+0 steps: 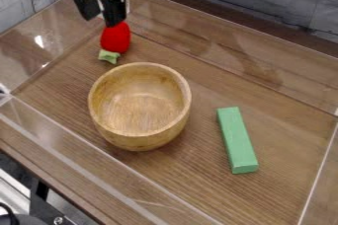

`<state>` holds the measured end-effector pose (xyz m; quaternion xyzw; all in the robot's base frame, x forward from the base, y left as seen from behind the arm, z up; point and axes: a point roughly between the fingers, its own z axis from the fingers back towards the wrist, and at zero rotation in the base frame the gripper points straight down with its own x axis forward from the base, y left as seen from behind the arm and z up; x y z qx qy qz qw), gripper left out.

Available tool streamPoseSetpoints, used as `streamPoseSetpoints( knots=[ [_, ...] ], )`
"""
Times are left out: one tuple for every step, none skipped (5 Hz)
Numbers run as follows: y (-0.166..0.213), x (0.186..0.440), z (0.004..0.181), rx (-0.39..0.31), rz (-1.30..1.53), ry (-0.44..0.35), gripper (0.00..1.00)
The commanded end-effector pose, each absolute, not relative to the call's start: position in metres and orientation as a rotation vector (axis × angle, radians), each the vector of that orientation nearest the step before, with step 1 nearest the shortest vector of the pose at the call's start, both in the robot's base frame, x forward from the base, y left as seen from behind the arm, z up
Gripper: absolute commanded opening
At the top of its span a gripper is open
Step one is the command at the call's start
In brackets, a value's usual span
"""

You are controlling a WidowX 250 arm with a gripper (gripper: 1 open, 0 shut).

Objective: Move the red fruit to the left side of the table

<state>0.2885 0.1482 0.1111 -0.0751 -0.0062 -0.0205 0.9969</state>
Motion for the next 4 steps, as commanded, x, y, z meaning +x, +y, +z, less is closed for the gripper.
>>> streamPoseSetpoints(
  knots=[
    [0.15, 0.301, 0.159, -0.098, -0.049, -0.105, 1.0],
    [0.143, 0.314, 0.17, -0.095, -0.069, -0.106, 1.0],
    [0.154, 0.311, 0.153, -0.088, -0.074, -0.092, 0.0],
    [0.166, 0.31, 0.136, -0.082, -0.08, -0.08, 0.0]
  ],
)
